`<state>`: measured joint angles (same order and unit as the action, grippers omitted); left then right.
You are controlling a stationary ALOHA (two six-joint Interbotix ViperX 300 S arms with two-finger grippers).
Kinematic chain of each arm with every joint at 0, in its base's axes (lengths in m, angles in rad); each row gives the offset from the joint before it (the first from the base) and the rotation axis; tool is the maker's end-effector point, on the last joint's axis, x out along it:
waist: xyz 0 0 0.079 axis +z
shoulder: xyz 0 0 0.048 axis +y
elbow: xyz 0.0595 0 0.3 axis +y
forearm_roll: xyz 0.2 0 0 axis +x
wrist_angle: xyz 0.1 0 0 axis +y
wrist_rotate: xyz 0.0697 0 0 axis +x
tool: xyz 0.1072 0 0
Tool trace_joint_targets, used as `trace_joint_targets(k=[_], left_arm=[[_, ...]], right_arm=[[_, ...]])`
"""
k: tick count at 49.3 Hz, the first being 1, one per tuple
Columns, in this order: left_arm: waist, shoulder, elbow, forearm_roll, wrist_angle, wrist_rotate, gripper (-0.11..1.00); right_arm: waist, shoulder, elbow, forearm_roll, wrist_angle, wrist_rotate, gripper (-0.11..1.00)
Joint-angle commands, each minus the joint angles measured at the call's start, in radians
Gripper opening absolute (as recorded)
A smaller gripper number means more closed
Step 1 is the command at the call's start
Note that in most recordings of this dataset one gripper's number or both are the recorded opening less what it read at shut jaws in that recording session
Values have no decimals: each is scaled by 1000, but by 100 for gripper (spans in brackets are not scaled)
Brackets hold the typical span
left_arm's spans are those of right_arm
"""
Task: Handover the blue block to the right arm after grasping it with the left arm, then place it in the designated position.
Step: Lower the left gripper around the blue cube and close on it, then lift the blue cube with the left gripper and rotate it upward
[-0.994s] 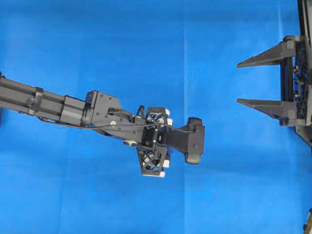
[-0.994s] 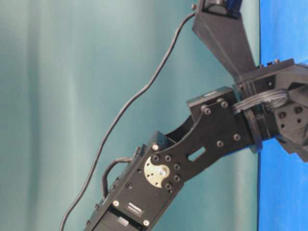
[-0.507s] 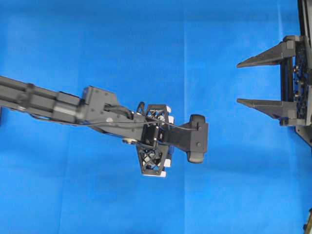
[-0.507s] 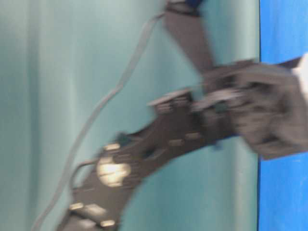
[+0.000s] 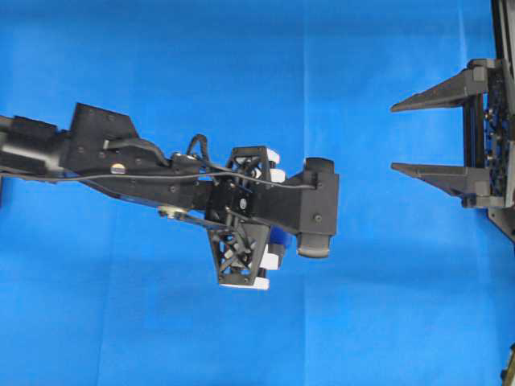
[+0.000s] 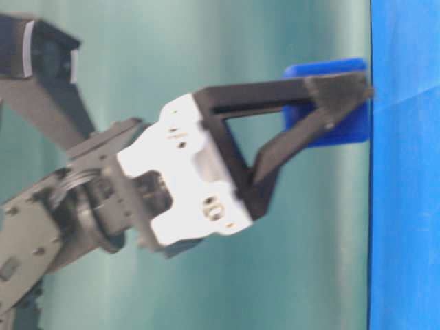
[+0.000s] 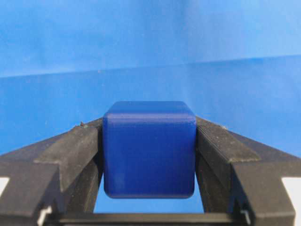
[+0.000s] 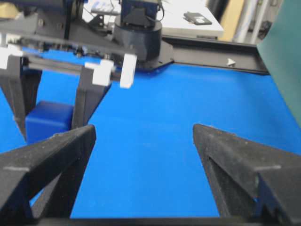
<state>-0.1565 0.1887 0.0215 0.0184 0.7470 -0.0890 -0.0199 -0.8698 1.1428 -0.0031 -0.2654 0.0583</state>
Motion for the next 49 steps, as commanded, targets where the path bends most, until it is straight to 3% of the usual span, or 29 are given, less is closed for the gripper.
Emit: trace_joint_targets(k=[1, 14, 49], left_arm=[[-2, -55, -41, 2, 21, 0, 49], [9, -94, -77, 3, 80, 8, 49], [15, -107, -69, 3, 80, 3, 49]], right_arm=[[-2, 5, -31, 2, -5, 2, 99], [-2, 5, -31, 2, -5, 2, 99], [-2, 5, -32, 2, -5, 2, 99]])
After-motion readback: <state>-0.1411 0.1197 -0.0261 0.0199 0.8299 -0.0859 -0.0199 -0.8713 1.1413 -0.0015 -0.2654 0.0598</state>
